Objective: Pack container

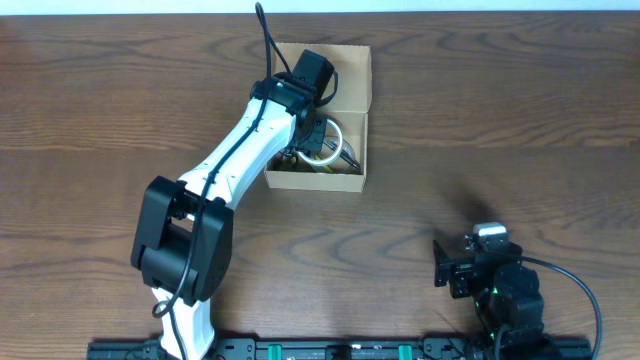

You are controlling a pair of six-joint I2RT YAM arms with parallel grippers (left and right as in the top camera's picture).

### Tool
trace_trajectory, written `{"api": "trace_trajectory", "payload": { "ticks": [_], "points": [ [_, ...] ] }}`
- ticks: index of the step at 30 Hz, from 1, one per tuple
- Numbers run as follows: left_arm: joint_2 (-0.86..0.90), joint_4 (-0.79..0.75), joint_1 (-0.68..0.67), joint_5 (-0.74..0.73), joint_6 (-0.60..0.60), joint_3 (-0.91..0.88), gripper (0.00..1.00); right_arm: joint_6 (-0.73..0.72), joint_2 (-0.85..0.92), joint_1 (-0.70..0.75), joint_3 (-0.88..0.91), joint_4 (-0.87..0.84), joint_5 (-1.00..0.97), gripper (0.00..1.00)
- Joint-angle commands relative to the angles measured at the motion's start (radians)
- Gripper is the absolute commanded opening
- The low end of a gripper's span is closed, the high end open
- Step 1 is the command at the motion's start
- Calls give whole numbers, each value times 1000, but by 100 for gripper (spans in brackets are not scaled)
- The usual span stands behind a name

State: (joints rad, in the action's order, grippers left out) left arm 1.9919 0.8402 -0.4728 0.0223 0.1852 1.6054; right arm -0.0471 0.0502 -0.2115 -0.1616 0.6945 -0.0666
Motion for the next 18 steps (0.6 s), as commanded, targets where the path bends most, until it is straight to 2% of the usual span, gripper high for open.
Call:
{"api": "trace_trajectory", "payload": {
  "ticks": [1,3,6,11,18],
  "points": [
    [4,4,3,3,2,20,12,11,-6,10,2,1,0,99],
    [5,5,3,3,2,20,15,11,-6,10,2,1,0,99],
    [5,4,3,3,2,20,27,11,-6,10,2,1,0,99],
    [5,-2,3,3,1,20,31,11,-6,10,2,1,0,99],
    [-39,-4,2,15,1,20,46,11,-6,10,2,1,0,99]
  ]
}}
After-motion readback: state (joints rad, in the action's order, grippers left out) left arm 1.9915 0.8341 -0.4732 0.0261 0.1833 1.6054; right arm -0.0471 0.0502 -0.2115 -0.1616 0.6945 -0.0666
